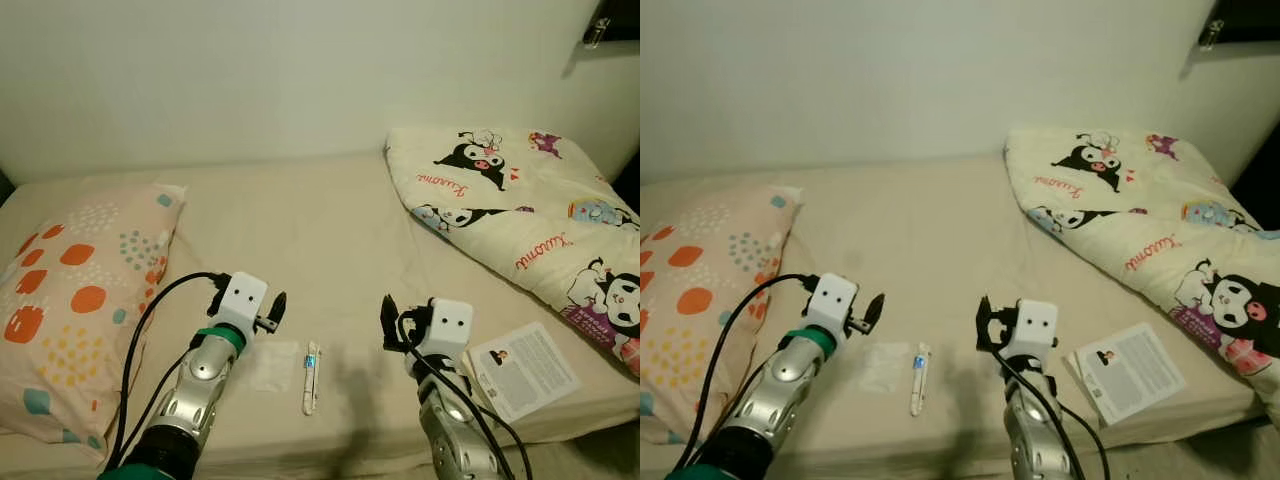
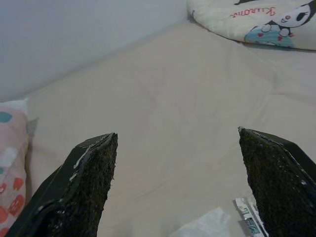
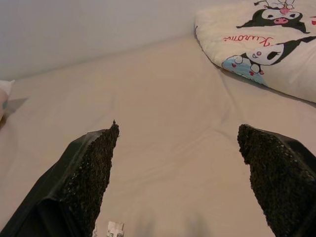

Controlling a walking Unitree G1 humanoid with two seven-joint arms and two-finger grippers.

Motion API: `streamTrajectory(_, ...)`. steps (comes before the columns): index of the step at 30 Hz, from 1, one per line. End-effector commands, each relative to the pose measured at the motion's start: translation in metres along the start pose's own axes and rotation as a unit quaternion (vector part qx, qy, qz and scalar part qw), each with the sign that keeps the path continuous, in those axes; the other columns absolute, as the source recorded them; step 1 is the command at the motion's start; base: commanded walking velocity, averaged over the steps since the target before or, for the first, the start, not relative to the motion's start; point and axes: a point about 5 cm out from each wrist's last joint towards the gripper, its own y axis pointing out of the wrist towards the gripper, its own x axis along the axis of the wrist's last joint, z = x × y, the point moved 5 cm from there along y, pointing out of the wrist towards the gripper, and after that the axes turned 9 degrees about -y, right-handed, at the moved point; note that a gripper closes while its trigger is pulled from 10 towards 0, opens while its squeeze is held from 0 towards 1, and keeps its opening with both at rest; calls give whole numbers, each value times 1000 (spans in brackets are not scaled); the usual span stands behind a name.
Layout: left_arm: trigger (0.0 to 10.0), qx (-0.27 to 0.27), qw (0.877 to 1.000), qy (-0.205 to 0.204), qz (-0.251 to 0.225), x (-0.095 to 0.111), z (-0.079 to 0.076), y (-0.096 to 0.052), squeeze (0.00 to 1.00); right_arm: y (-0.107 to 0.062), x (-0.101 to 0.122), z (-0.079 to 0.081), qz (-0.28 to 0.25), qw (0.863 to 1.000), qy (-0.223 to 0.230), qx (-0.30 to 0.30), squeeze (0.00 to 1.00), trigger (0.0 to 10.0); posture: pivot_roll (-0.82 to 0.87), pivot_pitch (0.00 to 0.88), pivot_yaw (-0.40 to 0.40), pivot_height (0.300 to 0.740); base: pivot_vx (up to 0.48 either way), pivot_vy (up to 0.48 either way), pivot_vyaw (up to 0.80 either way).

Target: Clean up the room

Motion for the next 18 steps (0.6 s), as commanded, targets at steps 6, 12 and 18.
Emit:
streamTrajectory(6, 10000, 13, 1000, -4, 12, -6, 6, -4, 0, 1, -5, 6, 13, 1000, 3, 8, 0, 10000, -44, 5, 69, 730, 0, 0, 0)
streamTrajectory(12, 10000, 24, 999, -10, 20, -8, 9, -4, 0, 2, -7, 9, 19, 1000, 7, 15, 0, 10000, -44, 5, 69, 730, 0, 141, -377)
streamTrajectory(18, 10000, 26, 999, -13, 22, -9, 10, -4, 0, 2, -8, 8, 20, 1000, 4, 13, 0, 10000, -44, 5, 69, 730, 0, 480, -701)
